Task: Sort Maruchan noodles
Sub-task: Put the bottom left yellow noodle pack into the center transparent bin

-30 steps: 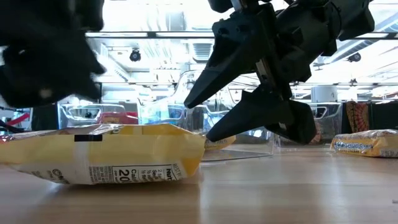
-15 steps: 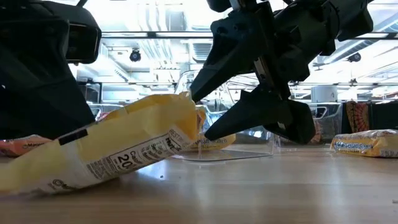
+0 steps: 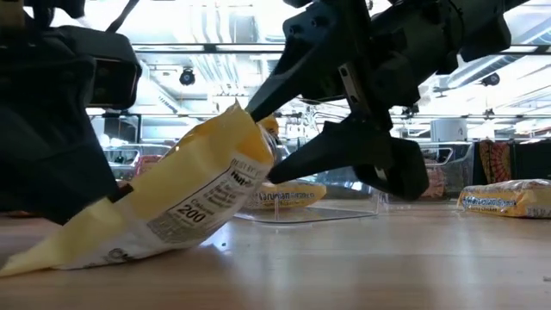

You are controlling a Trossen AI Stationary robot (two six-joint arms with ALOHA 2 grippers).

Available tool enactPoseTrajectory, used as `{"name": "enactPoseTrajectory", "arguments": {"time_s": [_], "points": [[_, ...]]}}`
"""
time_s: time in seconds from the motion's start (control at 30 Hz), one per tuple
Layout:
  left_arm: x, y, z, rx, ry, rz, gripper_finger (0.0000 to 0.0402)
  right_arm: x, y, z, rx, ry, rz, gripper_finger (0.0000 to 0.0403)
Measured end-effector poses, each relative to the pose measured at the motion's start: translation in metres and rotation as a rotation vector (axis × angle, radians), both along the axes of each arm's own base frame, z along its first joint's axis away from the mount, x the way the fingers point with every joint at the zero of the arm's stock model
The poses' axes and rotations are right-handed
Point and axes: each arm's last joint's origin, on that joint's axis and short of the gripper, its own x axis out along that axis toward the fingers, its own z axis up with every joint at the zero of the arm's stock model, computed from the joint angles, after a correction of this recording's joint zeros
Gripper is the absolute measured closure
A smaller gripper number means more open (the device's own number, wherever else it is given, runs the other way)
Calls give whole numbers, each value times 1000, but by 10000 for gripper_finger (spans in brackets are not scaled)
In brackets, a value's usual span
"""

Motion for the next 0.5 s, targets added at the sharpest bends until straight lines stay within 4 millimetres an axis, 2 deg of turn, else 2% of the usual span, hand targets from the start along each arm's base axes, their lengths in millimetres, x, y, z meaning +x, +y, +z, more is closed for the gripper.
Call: {"name": "enactPoseTrajectory", "arguments": {"time_s": [0.5], "points": [[3,4,-1,7,-5,14,294,9,0,-8,-21,-94,-71,227]]}}
